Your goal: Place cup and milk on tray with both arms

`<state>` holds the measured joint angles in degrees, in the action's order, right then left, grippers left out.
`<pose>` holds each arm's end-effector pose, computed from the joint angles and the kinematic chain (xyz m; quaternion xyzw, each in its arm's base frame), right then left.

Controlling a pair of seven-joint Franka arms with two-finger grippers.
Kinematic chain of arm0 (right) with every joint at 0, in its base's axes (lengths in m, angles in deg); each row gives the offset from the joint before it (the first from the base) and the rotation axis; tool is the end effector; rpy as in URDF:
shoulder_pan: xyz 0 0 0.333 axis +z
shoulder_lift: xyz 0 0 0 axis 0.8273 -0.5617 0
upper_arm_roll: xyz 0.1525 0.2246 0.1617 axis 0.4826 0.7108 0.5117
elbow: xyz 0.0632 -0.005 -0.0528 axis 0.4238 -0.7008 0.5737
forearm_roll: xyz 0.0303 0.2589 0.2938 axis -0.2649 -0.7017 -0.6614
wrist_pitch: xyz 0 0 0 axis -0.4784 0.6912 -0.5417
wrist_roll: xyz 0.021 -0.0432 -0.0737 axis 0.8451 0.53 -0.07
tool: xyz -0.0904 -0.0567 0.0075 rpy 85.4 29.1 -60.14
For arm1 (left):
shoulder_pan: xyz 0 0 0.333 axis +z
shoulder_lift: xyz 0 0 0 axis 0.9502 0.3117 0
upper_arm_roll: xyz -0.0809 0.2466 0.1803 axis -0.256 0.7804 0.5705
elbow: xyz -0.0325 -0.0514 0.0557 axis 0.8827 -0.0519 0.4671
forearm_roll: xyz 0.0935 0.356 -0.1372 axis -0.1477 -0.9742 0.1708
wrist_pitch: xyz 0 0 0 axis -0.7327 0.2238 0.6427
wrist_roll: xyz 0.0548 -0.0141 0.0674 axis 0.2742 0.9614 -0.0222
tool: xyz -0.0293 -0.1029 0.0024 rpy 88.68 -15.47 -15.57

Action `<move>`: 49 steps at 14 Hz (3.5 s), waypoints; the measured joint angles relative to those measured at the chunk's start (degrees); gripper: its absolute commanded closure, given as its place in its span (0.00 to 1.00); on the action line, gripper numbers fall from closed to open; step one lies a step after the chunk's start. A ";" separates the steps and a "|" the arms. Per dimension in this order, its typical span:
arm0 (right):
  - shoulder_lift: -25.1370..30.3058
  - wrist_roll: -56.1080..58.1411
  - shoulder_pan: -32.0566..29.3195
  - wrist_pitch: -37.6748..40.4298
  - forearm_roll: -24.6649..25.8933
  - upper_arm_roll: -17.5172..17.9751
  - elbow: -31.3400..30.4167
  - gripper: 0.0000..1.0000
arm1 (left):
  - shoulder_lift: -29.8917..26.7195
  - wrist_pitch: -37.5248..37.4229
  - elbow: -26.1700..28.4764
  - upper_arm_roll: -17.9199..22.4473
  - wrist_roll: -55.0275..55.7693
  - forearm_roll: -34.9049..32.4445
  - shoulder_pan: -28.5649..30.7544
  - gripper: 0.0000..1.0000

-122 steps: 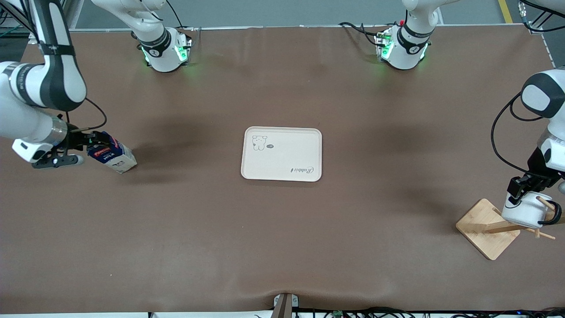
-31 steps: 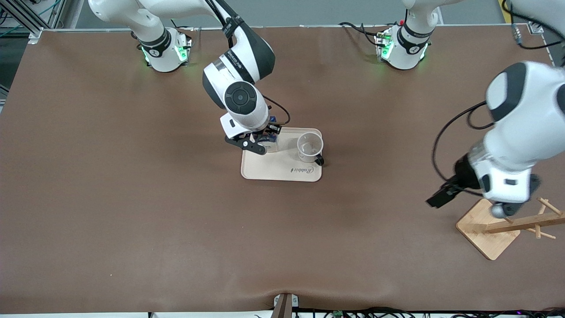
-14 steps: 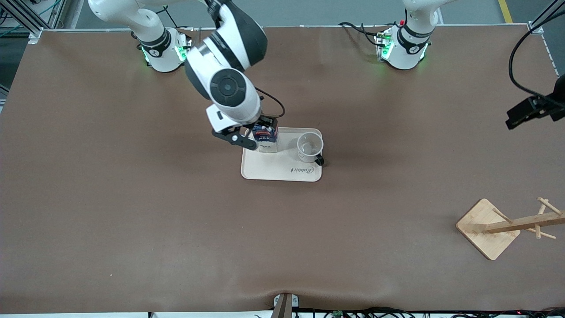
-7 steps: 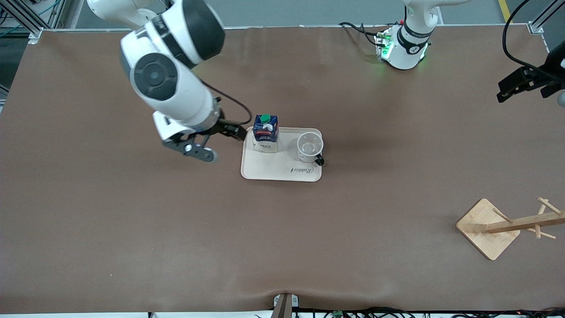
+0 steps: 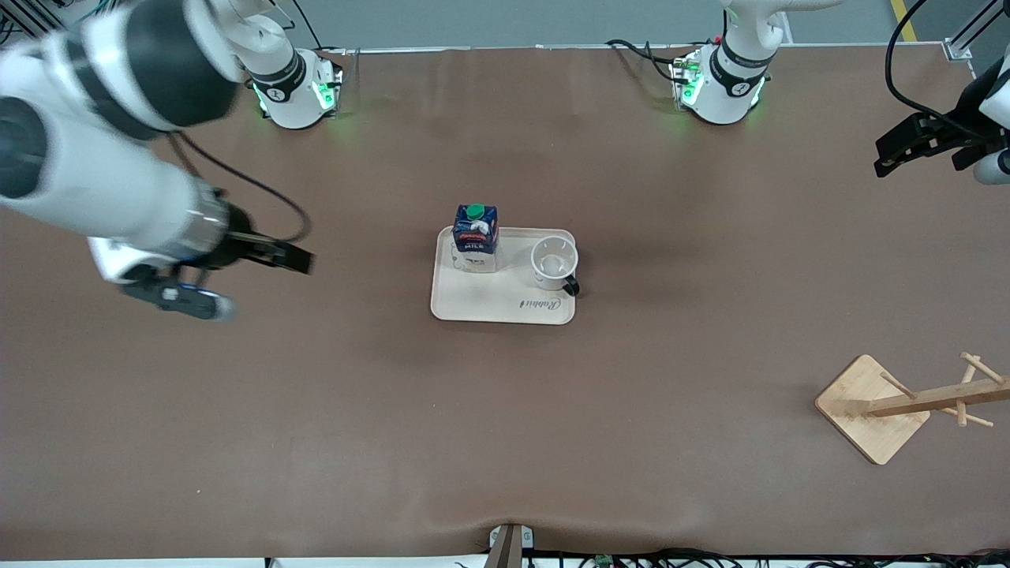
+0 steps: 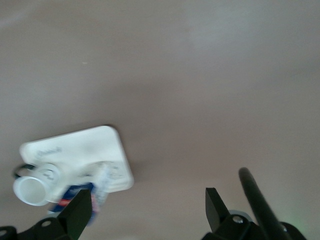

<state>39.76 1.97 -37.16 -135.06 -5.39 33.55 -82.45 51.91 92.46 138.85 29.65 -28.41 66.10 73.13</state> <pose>0.6152 0.1497 0.5915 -0.9884 0.1229 0.0844 0.0290 0.5195 -0.0293 0.6625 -0.9990 -0.0242 0.0237 0.0299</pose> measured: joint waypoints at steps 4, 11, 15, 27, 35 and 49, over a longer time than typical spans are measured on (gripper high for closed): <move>5.96 15.62 -10.00 1.41 3.08 -1.01 -3.03 0.00 | 0.00 0.08 0.04 -0.01 0.01 0.00 0.01 0.00; 25.06 22.78 -13.17 -13.27 4.19 -0.30 -31.90 0.00 | 0.08 0.23 0.22 -0.84 0.01 0.03 -0.07 0.00; 27.03 23.20 -12.70 -12.68 6.97 0.43 -31.19 0.00 | 0.08 0.30 0.29 -1.52 0.01 0.04 -0.10 0.00; 23.34 27.60 -21.52 -10.74 8.36 9.49 -26.39 0.00 | 0.43 0.78 0.45 -1.63 0.01 0.04 -0.11 0.00; 23.34 30.56 -22.81 -10.67 8.37 10.64 -26.38 0.00 | 0.55 0.91 0.55 -3.11 0.32 0.04 -0.18 0.00; 23.34 30.62 -22.83 -9.56 8.37 10.78 -26.38 0.00 | 0.99 1.71 -0.77 -2.76 0.02 0.04 0.29 0.00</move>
<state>63.10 32.59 -59.98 -144.62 2.98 44.33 -108.83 52.90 94.17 138.08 26.89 -28.39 66.14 73.42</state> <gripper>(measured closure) 0.000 0.000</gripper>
